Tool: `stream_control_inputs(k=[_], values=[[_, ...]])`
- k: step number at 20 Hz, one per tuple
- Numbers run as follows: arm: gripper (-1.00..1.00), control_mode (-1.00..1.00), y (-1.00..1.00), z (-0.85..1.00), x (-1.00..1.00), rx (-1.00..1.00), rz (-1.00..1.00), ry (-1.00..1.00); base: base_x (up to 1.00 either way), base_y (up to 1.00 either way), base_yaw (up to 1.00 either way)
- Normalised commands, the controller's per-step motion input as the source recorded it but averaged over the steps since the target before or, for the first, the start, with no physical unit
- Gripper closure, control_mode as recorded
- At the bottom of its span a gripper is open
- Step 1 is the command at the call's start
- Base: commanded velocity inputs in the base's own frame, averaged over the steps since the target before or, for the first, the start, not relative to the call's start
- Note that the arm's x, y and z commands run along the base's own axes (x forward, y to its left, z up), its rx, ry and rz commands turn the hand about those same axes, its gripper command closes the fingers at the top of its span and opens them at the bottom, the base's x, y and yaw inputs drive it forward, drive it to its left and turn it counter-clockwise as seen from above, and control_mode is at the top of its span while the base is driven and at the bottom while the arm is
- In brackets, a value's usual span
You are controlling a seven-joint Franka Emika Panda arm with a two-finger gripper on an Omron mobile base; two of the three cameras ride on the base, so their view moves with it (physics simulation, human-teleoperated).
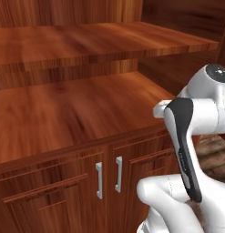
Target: Retrieve the bottle and the shaker from the cabinet and place them next to the mixing bowl on the counter. Then add garlic from the fridge to the mixing bowl.
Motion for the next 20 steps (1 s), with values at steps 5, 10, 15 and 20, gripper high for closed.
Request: stream_control_inputs(k=[5,10,15,20], values=[[1.0,-1.0,0.6,0.28,-0.89,0.0,0.04,-0.15,0.0,0.0,0.0],[1.0,-1.0,0.17,0.2,-0.65,0.0,0.03,-0.08,0.0,0.0,0.0],[1.0,-1.0,0.0,0.07,-0.08,0.0,0.01,0.0,0.0,0.0,0.0],[1.0,-1.0,0.0,0.0,0.0,0.0,0.0,0.0,0.0,0.0,0.0]])
